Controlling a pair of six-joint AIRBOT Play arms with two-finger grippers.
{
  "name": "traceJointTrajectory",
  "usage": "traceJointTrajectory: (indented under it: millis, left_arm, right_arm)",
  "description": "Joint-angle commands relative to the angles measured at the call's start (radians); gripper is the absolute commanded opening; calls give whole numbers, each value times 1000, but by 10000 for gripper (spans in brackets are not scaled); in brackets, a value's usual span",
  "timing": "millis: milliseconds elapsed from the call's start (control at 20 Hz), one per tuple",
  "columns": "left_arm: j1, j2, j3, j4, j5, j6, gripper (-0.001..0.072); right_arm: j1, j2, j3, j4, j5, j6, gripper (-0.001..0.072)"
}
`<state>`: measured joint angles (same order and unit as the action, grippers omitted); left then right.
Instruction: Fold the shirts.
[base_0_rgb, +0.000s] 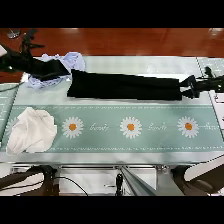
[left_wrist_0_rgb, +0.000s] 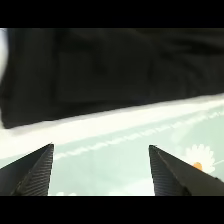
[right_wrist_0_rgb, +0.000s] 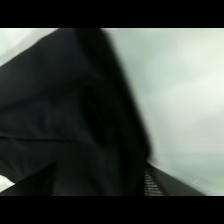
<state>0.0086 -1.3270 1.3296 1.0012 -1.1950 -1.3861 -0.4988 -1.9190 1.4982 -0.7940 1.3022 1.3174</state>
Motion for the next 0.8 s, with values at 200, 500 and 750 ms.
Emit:
traceJointTrajectory:
  millis: [200, 500, 750]
  left_arm:
    - [-164, 34, -127, -4, 141, 16, 503]
    - [-269, -28, -124, -37, 214, 77, 27]
    - [-460, -229, 27, -38, 267, 8, 26]
  right_arm:
    - [60, 76, 4, -13, 11, 6, 21]
    - [45, 517, -173, -236, 77, -34, 21]
    - [45, 997, -475, -237, 79, 19, 21]
